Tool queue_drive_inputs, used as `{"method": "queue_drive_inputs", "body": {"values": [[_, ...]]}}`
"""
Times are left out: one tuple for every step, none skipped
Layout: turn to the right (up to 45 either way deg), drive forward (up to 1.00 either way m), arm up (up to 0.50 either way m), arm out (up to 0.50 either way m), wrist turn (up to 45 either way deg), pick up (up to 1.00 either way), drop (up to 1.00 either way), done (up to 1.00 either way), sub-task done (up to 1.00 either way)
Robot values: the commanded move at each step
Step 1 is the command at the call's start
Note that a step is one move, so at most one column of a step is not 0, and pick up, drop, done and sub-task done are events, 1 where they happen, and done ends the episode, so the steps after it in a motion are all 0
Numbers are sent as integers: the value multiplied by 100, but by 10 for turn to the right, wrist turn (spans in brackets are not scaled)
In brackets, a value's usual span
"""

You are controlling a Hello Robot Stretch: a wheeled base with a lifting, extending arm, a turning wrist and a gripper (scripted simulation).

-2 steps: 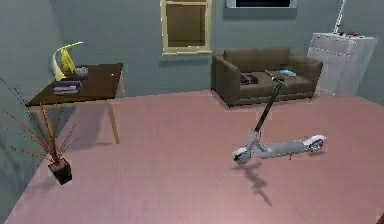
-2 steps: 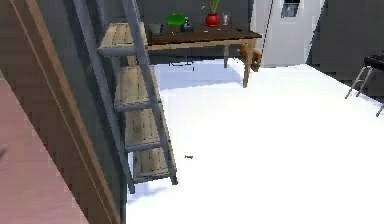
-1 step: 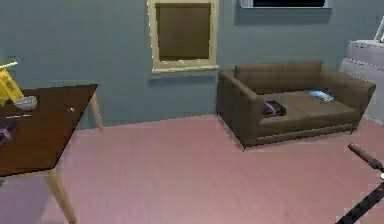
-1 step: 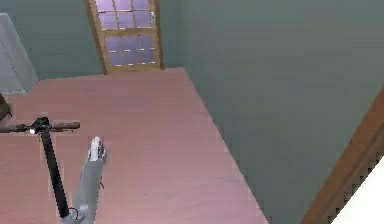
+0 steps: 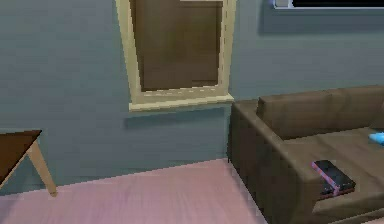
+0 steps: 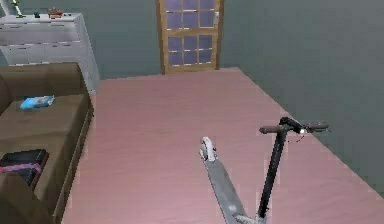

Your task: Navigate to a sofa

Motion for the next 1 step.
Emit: {"method": "queue_drive_inputs", "body": {"values": [[-60,0,0,0,0,0,0,0,0]]}}
